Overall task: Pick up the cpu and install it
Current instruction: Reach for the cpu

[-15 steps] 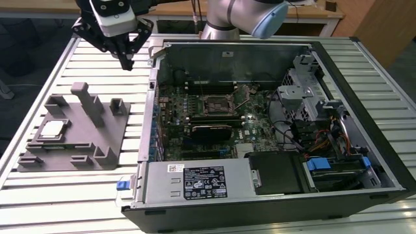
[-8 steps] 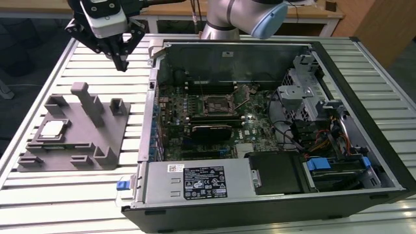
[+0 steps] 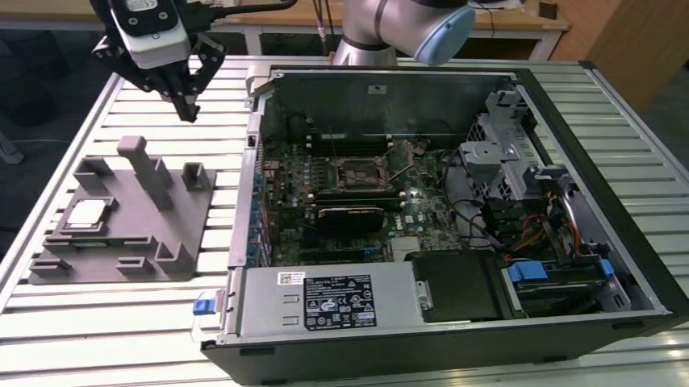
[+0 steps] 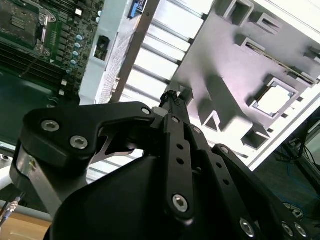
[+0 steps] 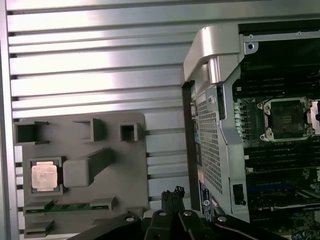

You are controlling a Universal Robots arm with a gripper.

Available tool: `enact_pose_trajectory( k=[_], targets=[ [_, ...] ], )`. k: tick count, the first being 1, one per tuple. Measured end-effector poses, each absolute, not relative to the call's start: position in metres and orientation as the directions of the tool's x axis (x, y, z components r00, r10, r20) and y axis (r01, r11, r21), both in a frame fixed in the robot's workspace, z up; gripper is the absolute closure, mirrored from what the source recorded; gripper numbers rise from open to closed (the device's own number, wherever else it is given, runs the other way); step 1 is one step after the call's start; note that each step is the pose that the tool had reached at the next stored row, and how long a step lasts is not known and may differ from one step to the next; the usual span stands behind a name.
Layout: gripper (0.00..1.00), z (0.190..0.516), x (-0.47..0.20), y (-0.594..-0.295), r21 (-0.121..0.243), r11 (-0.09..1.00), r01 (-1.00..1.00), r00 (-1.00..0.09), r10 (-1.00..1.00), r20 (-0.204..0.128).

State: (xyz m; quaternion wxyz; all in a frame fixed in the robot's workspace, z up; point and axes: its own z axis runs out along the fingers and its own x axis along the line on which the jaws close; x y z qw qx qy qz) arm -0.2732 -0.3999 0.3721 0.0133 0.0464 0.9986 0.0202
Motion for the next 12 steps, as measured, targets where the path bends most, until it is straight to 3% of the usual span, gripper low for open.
enact_pose_trajectory(
  k=[12],
  targets=[
    [0.89, 0.365, -0.3, -0.401, 0.037, 0.995, 0.096, -0.995, 0.097, -0.025]
  ],
)
